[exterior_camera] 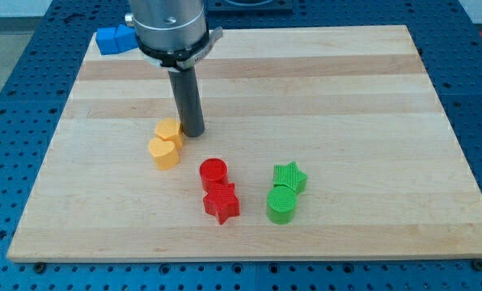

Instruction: Move the yellow hexagon along with yellow heart left and slightly down

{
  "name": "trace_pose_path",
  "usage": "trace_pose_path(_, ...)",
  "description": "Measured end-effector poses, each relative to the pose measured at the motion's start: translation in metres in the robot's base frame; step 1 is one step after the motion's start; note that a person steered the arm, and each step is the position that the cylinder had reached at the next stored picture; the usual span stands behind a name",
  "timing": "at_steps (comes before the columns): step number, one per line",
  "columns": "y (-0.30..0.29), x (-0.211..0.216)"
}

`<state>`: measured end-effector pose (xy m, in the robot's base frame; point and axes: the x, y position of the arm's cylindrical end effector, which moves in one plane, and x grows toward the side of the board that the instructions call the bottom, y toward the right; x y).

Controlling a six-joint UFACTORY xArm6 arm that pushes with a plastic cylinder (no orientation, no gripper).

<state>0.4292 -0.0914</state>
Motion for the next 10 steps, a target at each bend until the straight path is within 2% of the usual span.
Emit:
trace_pose_path(2,-0.013,-0.025)
trace_pose_path(4,-0.029,-0.028)
trace_pose_path(10,-0.030,0.059)
